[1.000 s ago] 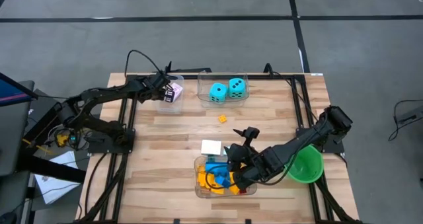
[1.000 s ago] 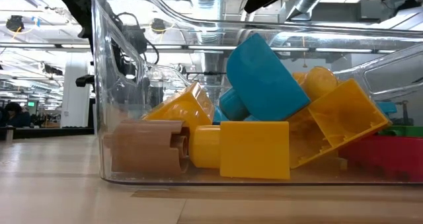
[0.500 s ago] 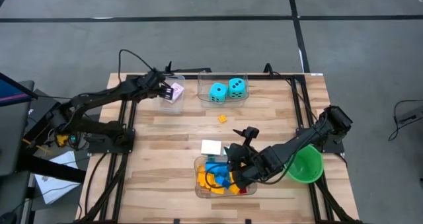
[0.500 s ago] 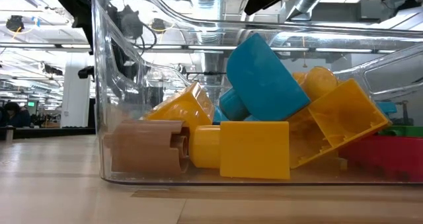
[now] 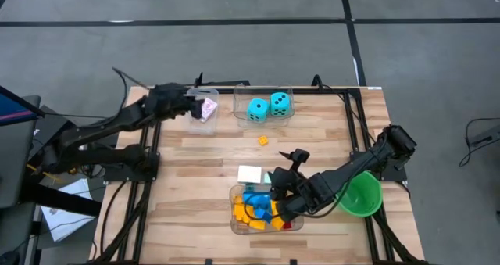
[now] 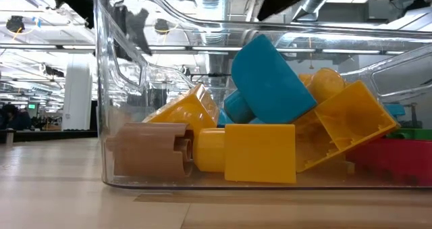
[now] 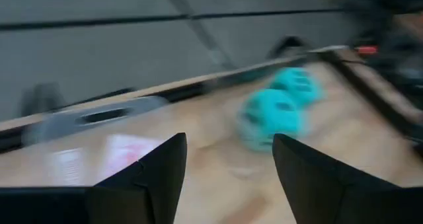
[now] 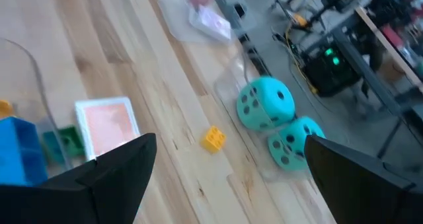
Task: Pick & Place Toys
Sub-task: Put the yellow game piece into the bottom transparent bin
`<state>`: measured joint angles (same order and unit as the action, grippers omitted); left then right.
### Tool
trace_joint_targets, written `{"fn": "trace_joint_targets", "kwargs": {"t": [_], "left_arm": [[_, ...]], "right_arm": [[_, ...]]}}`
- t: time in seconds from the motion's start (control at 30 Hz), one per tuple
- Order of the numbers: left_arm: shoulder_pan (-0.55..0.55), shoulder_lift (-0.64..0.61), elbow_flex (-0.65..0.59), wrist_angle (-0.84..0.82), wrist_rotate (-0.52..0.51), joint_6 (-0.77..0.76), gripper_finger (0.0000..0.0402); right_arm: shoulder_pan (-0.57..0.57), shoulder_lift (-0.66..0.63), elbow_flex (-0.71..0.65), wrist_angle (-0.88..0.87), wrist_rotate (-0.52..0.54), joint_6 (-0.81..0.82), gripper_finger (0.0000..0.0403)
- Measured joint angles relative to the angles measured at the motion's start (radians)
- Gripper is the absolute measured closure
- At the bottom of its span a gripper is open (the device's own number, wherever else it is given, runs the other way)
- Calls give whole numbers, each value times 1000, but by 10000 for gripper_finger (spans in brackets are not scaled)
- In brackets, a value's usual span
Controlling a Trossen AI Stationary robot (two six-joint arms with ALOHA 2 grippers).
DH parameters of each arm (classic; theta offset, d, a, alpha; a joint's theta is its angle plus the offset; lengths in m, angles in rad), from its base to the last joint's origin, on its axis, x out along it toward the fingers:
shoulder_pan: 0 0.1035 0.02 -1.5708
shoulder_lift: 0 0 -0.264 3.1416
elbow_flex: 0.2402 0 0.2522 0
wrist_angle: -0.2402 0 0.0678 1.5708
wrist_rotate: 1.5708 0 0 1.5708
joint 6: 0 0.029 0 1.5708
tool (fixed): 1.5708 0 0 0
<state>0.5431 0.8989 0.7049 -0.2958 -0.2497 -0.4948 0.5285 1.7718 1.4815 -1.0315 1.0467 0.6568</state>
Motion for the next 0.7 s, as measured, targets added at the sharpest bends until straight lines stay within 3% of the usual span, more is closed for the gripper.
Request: {"fn": "trace_joint_targets", "kwargs": {"t": [0.2,0.47,0.7], "left_arm": [[-205,-64,-141,285,21,1,191],[-459,-20,-331,937,24,147,204],[-550,-31,-331,1090,130,235,203]], "right_arm": [[0,0,0,-207,-40,224,26],[-1,0,0,-517,-82,592,26],[-10,-6,0,-506,-107,671,26]]}}
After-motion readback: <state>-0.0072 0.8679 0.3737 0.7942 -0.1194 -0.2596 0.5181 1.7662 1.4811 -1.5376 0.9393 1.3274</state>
